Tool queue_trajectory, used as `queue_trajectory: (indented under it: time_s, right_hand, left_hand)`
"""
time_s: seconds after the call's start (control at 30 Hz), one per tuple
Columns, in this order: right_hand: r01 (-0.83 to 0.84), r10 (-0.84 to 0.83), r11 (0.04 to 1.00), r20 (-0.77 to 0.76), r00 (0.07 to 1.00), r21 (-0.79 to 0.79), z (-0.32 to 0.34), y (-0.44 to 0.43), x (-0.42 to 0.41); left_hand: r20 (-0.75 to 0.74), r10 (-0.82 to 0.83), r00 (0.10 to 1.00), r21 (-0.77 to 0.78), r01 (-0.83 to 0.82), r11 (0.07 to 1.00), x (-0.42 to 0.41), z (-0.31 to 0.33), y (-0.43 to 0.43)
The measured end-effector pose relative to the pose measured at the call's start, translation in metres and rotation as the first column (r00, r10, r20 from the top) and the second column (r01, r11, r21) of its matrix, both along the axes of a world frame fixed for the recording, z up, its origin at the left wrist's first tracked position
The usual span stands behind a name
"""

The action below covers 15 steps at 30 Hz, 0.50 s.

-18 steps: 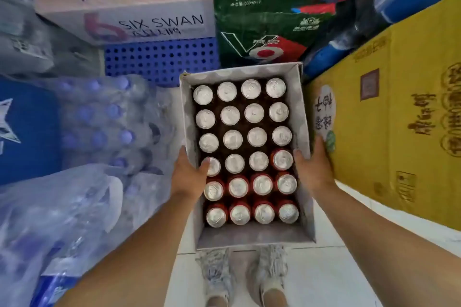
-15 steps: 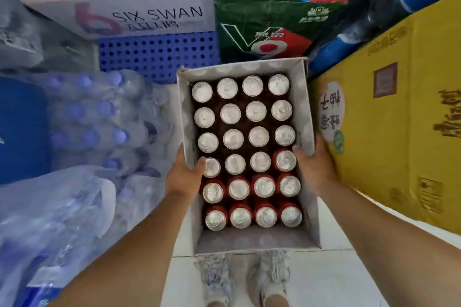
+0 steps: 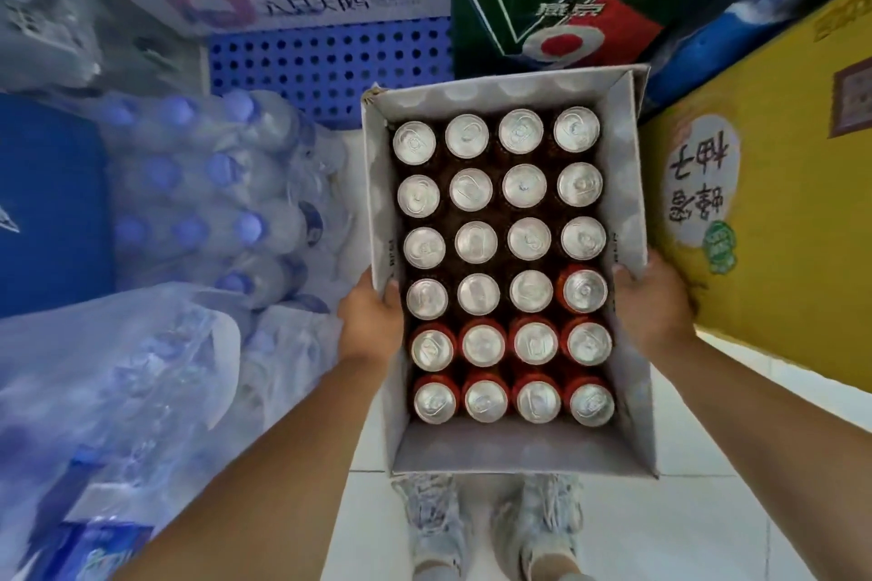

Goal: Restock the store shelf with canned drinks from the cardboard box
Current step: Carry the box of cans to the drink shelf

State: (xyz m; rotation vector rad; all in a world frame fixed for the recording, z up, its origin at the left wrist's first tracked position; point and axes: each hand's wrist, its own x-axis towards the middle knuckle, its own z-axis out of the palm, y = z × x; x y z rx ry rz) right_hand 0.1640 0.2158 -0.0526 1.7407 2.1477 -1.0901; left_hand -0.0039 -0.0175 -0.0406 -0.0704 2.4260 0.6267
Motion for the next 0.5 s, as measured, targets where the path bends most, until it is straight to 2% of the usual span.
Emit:
queue_trajectory:
  time_s: [0.1, 0.23, 0.3, 0.5]
  right_hand:
    - [-0.008, 0.008, 1.000, -0.039, 0.999, 0.006, 0.013, 0.000, 0.000]
    - [-0.003, 0.003, 1.000, -0.034, 0.999, 0.012, 0.035, -0.006, 0.003]
    - [-0.018, 0.019, 1.000, -0.019, 1.000, 0.023, 0.053, -0.008, 0.005]
    - [-0.074, 0.074, 0.997, -0.012, 0.997, -0.006, 0.154, -0.021, 0.021]
  left_hand:
    - [-0.026, -0.009, 1.000, -0.009, 0.009, 1.000, 0.002, 0.011, -0.001]
    - [0.000, 0.040, 0.999, 0.032, -0.040, 0.999, 0.013, 0.039, -0.006]
    - [-0.037, 0.026, 0.999, 0.006, -0.026, 1.000, 0.015, 0.056, -0.011]
    - [-0.042, -0.040, 0.998, -0.039, 0.038, 0.999, 0.017, 0.159, -0.029]
